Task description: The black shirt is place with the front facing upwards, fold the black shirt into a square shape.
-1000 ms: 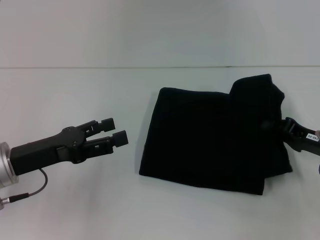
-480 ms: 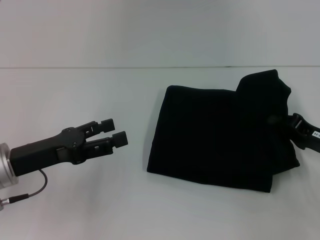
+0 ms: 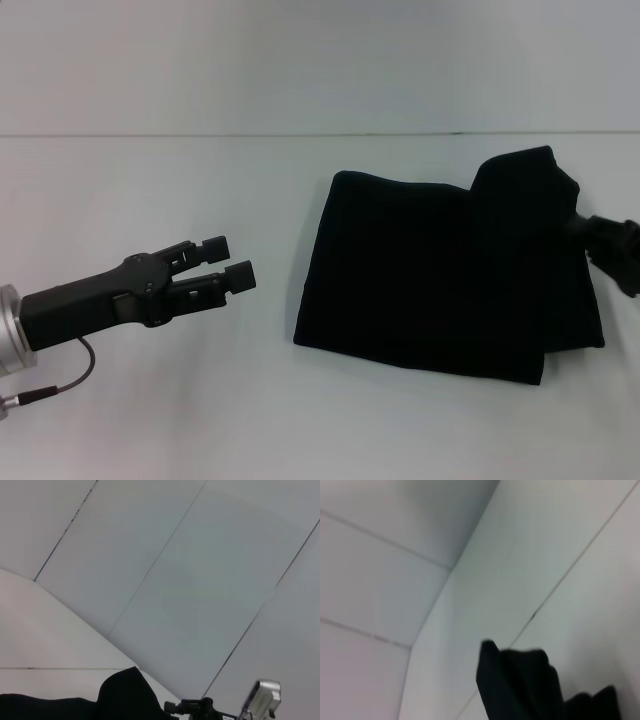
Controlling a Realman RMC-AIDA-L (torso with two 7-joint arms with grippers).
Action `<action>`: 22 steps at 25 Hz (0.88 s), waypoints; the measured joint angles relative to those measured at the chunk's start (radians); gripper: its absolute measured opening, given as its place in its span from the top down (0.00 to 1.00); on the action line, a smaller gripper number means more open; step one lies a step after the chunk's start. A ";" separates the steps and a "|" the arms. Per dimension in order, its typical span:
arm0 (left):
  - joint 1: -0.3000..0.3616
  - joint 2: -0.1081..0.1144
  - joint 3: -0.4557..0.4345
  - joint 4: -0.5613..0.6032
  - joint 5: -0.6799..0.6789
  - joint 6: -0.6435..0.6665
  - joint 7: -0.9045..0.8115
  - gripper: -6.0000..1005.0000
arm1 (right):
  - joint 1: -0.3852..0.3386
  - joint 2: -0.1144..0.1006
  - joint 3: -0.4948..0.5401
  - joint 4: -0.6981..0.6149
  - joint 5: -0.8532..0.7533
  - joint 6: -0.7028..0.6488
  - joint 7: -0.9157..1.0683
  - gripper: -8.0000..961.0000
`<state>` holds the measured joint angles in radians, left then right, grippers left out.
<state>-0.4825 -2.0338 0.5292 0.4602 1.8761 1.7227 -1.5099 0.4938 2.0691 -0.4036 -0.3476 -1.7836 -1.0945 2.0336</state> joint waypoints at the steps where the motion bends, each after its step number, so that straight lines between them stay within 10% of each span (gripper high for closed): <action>1: 0.000 0.000 0.000 0.000 0.000 0.000 0.000 0.05 | -0.008 0.001 0.008 0.001 0.015 -0.002 -0.014 0.79; 9: -0.003 0.003 0.000 0.000 0.000 0.000 -0.003 0.06 | -0.057 -0.011 0.062 -0.001 0.100 -0.069 -0.090 0.48; 22: -0.013 0.003 0.000 0.000 0.000 0.000 -0.006 0.05 | 0.054 -0.031 -0.002 0.001 -0.020 0.022 -0.144 0.25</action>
<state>-0.4953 -2.0309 0.5292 0.4603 1.8761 1.7227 -1.5155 0.5474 2.0376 -0.4056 -0.3467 -1.8039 -1.0722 1.8900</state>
